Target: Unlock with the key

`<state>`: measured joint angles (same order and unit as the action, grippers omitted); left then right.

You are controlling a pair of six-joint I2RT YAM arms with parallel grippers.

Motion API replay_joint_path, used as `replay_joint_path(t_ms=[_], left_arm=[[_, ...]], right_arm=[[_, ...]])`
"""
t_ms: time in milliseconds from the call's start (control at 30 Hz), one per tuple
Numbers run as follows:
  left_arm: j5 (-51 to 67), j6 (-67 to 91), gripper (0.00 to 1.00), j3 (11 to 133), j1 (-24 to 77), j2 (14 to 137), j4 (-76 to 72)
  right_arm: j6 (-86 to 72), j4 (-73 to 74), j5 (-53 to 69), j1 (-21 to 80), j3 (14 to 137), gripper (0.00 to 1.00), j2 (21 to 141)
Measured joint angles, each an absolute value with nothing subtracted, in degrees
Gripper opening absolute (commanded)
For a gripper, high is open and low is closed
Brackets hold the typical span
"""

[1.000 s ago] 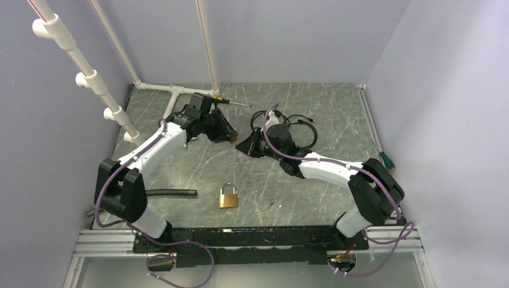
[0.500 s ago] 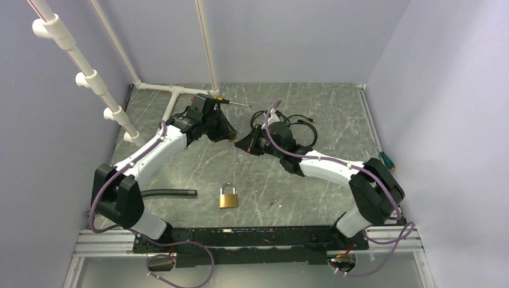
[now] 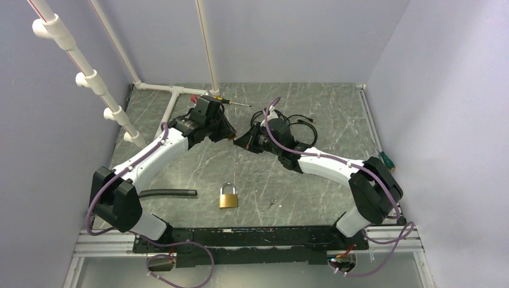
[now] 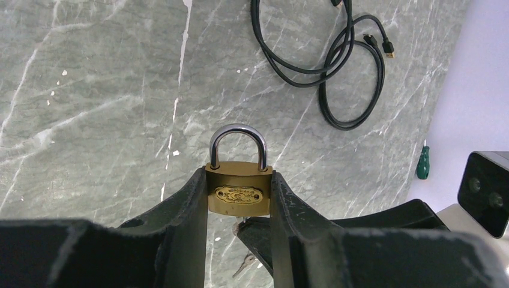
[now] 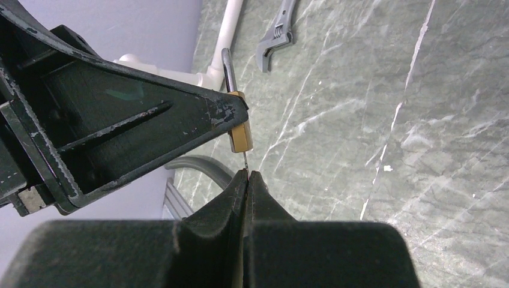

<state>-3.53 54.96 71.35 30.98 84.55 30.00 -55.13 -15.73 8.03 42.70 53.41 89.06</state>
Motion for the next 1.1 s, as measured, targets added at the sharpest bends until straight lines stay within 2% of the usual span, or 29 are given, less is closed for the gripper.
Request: replay_joint_path(t_ms=[667, 1100], left_arm=[[-3.29, 55.07, 0.00, 71.35, 31.20, 83.48, 30.13], [4.64, 53.52, 0.00, 71.35, 31.31, 83.05, 25.47]], right_arm=[[-50.41, -19.22, 8.49, 42.68, 52.77, 0.00, 88.84], [-49.10, -22.37, 4.82, 41.76, 47.27, 0.00, 82.19]])
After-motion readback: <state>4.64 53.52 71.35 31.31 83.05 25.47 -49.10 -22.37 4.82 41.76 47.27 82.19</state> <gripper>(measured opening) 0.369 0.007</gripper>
